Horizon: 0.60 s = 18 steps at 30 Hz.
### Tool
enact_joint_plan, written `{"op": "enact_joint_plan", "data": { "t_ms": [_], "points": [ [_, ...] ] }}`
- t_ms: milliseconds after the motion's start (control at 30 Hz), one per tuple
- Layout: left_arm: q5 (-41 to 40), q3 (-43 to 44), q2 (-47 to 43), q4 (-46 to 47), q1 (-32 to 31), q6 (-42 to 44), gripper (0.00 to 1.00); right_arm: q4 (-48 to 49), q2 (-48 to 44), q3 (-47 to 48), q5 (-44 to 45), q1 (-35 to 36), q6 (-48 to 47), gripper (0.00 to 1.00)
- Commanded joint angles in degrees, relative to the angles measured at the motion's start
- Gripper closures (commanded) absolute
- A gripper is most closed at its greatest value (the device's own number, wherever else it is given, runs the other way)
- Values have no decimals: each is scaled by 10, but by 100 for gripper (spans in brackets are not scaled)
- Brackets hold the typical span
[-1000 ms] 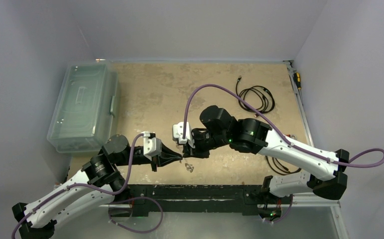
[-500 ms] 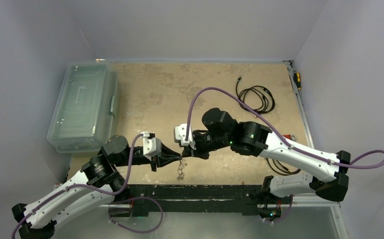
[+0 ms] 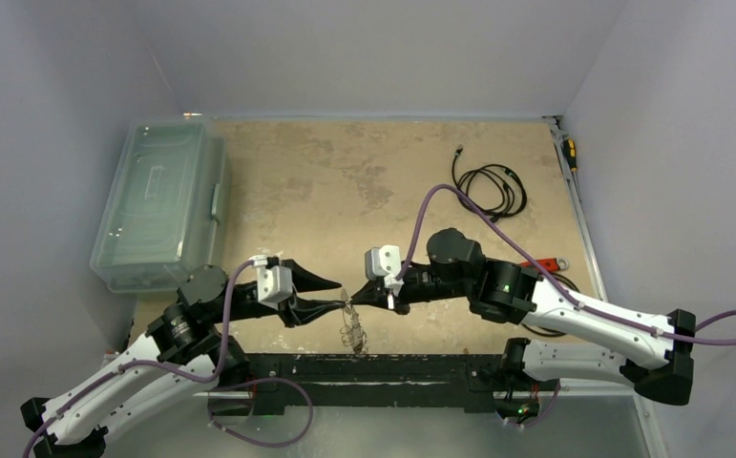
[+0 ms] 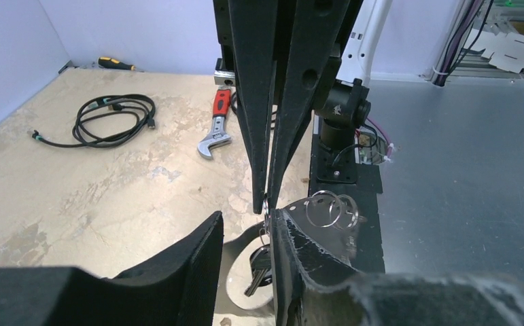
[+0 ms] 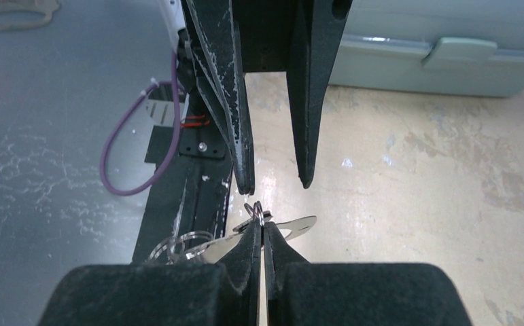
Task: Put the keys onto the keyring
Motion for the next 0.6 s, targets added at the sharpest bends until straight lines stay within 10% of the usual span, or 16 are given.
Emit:
{"op": "enact_joint_plan", "data": {
  "t_ms": [0, 567],
  "points": [
    [20, 5, -6, 36, 0, -11, 64, 116, -27, -22, -18, 3, 35, 100],
    [39, 4, -2, 41, 1, -20, 64, 226, -51, -70, -2, 3, 78, 100]
  ]
}}
